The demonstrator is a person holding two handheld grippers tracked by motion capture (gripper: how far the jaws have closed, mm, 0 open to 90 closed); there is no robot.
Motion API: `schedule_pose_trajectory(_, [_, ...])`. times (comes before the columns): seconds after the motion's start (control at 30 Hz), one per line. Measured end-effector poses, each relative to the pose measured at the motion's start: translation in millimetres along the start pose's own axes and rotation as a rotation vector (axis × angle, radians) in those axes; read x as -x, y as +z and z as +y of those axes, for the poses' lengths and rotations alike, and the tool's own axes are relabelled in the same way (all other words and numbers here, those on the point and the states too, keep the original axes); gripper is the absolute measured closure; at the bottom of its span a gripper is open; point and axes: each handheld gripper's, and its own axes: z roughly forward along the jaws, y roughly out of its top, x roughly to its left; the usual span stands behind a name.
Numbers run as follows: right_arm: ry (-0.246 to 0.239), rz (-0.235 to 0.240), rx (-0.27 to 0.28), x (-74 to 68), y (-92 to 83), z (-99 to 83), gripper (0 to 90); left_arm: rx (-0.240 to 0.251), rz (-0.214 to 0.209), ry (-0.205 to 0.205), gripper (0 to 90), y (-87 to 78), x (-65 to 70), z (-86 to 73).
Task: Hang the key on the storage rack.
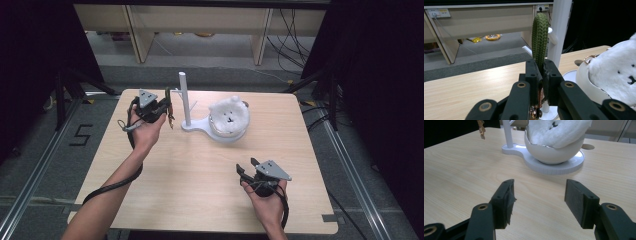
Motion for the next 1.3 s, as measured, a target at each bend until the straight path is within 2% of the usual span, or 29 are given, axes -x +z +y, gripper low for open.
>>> schedule_pose_trajectory(0.17, [0.000, 0.008, -0.002, 0.7, -0.1, -0.2, 42.2, 0.011, -0.002, 0.015, 82.7, 1.4, 4.9, 2.5])
schedule_pose_trajectory(0.43, [0.003, -0.012, -0.010, 0.3, -0.5, -1.2, 42.1, 0.007, -0.012, 0.040, 82.7, 3.4, 10.5, 4.0])
schedule_pose_trajectory(0.47, [0.002, -0.012, -0.010, 0.3, -0.5, -1.2, 42.1, 0.003, -0.018, 0.028, 82.8, 4.0, 11.8, 3.8])
schedule_pose_trajectory(0.5, [0.032, -0.012, -0.022, -2.0, -1.6, -1.0, 42.1, 0.001, -0.017, 0.033, 82.8, 4.8, 12.1, 4.1])
schedule_pose_trajectory(0.53, [-0.001, -0.005, -0.011, 1.3, -0.6, -0.8, 42.1, -0.001, -0.016, 0.038, 82.8, 5.4, 12.1, 4.4])
schedule_pose_trajectory(0.57, [0.000, -0.003, -0.012, 1.3, -0.8, -0.9, 42.1, -0.001, -0.015, 0.038, 82.9, 6.2, 12.5, 4.6])
schedule_pose_trajectory(0.6, [0.030, -0.004, -0.010, -1.3, -0.9, -1.7, 42.1, -0.002, -0.015, 0.041, 82.9, 6.7, 12.6, 4.8])
schedule_pose_trajectory(0.7, [0.021, -0.003, -0.009, -0.5, -0.9, -1.7, 42.1, -0.008, -0.014, 0.049, 82.9, 8.1, 12.9, 5.5])
schedule_pose_trajectory(0.73, [0.006, -0.002, -0.003, 0.6, -0.3, -2.2, 42.1, -0.008, -0.015, 0.049, 82.9, 8.6, 13.1, 5.4])
schedule_pose_trajectory(0.8, [0.024, -0.003, -0.007, -0.6, -0.7, -2.2, 42.1, -0.011, -0.016, 0.050, 82.9, 9.1, 13.0, 5.3])
schedule_pose_trajectory(0.87, [-0.011, -0.008, -0.005, 2.2, -0.5, -1.6, 42.1, -0.017, -0.015, 0.048, 82.9, 10.8, 12.7, 4.0])
schedule_pose_trajectory(0.9, [-0.002, -0.010, -0.007, 1.6, -0.9, -1.7, 42.1, -0.018, -0.015, 0.050, 82.9, 11.3, 12.7, 3.7])
schedule_pose_trajectory(0.97, [-0.019, 0.005, 0.004, 2.6, 0.7, -1.9, 42.1, -0.020, -0.019, 0.049, 82.9, 12.2, 12.9, 3.2])
schedule_pose_trajectory(1.07, [0.003, 0.014, -0.008, 1.7, 0.3, -2.1, 42.0, -0.024, -0.024, 0.053, 82.8, 13.1, 13.4, 2.4])
schedule_pose_trajectory(1.3, [0.000, 0.001, -0.017, 1.5, -0.9, -1.9, 42.0, -0.029, -0.027, 0.059, 82.8, 16.0, 13.8, -0.2])
